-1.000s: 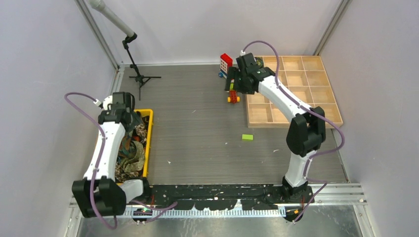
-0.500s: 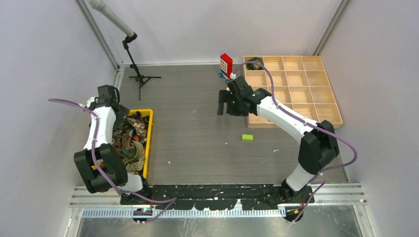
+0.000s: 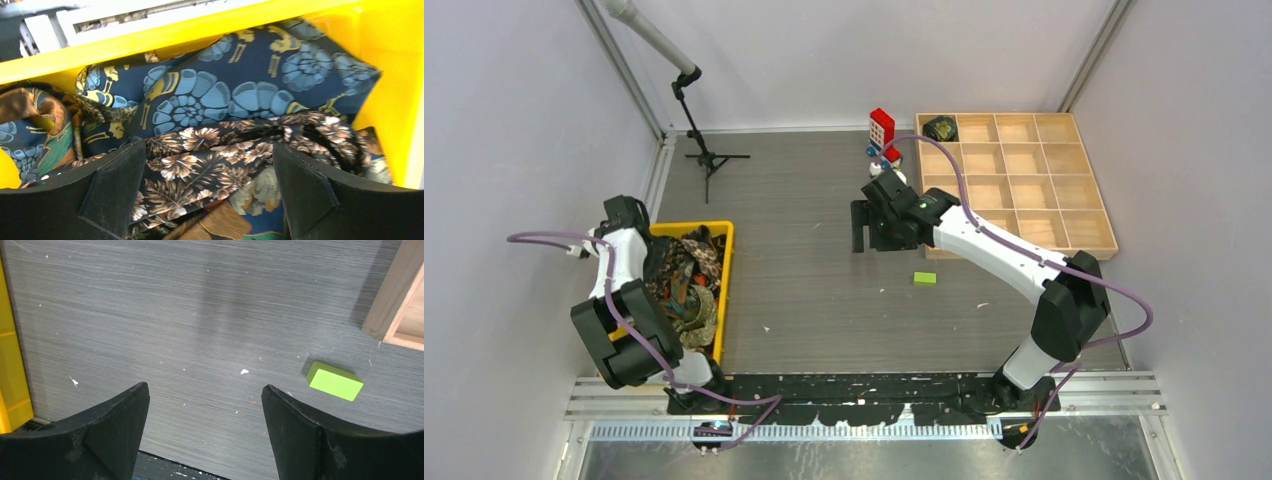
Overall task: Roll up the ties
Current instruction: Pick up the tie from the bin.
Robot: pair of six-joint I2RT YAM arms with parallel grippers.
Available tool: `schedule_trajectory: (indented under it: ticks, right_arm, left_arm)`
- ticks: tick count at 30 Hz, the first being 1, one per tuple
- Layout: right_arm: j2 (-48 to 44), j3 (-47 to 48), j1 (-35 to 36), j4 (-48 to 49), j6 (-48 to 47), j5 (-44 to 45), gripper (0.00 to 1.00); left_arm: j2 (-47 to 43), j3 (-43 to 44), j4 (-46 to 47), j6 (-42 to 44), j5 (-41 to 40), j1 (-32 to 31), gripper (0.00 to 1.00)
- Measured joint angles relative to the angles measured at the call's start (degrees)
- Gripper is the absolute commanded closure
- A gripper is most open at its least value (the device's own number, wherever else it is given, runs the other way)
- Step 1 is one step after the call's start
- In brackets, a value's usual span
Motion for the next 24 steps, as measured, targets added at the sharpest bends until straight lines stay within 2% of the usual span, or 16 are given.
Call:
schedule_trajectory:
  ticks: [5,8,12,17,24]
  right_arm:
    - [0.6,2.5,3.2,-2.1,0.8,1.4,0.13]
    - [1.4,3.7,4.6,-2.6,0.9,2.1,0.14]
    - [1.6,4.0,5.6,-3.4,1.0,2.7,0.15]
    - [1.6,4.0,5.7,-4.5,1.0,3.5,0.16]
    - [1.6,4.0,5.7,-5.5,1.0,4.2,0.16]
  left_arm:
    - [-0.9,-3.5,1.5,-0.6,1.7,1.1,0.05]
    - [-0.8,-3.6,2.4,-0.7,2.8,1.6,0.15]
    - [-0.8,-5.0,5.6,0.0,4.1,2.0,0.46]
    - [-3.6,-8.4,9.6,1.0,6.0,2.1,0.74]
    - [-8.1,-7.9,11.5,2.7,7.8,2.2,0.73]
